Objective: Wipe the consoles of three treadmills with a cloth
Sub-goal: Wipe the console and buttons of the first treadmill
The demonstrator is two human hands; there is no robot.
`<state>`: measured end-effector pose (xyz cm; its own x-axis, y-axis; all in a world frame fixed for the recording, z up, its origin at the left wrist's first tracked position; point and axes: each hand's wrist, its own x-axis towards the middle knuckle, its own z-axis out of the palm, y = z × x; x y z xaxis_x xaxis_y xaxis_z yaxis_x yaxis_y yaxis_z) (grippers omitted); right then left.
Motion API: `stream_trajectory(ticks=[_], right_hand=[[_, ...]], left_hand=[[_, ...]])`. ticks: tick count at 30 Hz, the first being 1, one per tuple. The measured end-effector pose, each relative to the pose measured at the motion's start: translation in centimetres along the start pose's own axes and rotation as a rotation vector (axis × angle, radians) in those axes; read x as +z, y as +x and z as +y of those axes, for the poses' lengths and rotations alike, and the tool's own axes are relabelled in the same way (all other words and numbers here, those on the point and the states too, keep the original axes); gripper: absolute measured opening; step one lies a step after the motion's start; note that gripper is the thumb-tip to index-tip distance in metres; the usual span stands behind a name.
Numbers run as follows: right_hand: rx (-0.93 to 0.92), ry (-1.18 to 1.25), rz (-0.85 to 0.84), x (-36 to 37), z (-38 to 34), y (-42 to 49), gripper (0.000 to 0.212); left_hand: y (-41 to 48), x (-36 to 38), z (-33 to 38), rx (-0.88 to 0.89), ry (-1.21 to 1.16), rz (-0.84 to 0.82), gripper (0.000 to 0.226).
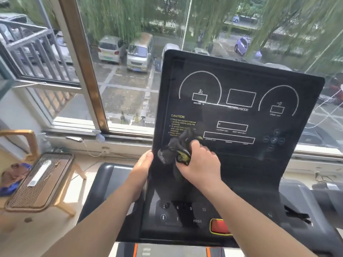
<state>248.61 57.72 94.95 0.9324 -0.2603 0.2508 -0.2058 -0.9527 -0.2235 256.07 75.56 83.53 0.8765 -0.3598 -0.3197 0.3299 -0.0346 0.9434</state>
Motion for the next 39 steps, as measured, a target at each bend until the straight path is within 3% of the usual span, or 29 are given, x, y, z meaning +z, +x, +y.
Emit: stream_trajectory(ticks=[3,7,11,13,17,20,25,28,34,37,39], right_hand=[[0.037,0.015,0.118,-2.0,2.4,2.1,0.046],[0.356,0.199,0.279,-3.5,5.5,3.4,0.044],[0.589,0.422,0.308,-0.8,2.7,2.4,0.044],[0.500,0.389,0.309,0.9,0.1,1.8,0.047],[-0.007,0.114,0.209,2.3,-4.7,1.9,0.051],[-0.277,-0.055,0.257,1.4,-5.4,4.3,0.053],[-0.164,0.160,0.409,-3.5,-5.9,9.8,0.060],[-0.185,0.152,0.427,-3.1,-6.2,9.7,0.055],[-0.359,-0.078,0.216,2.6,-3.5,2.9,0.054],[-0.441,-0.149,0.111,2.0,-2.7,3.0,0.056],[-0.449,-0.163,0.140,0.2,-2.9,5.1,0.055]], left_hand=[[-0.9,-0.1,0.8,0.029,-0.021,-0.024,0.042],[-1.0,0.2,0.7,0.026,-0.046,-0.012,0.043],[-0.9,0.5,0.1,0.046,-0.052,-0.032,0.042],[-0.5,0.5,-0.2,0.064,-0.050,-0.020,0.041],[0.5,0.8,0.1,0.011,-0.073,0.003,0.035],[-1.0,0.7,0.8,0.032,-0.013,-0.034,0.029],[-1.4,0.8,1.0,0.038,-0.036,-0.034,0.039],[-1.5,0.7,0.5,0.028,-0.067,-0.031,0.037],[4.6,-0.2,-2.6,0.010,-0.104,0.019,0.033],[3.5,-0.2,-1.9,-0.094,-0.177,0.057,0.035],[2.4,-0.2,-1.1,-0.120,-0.154,0.026,0.036]])
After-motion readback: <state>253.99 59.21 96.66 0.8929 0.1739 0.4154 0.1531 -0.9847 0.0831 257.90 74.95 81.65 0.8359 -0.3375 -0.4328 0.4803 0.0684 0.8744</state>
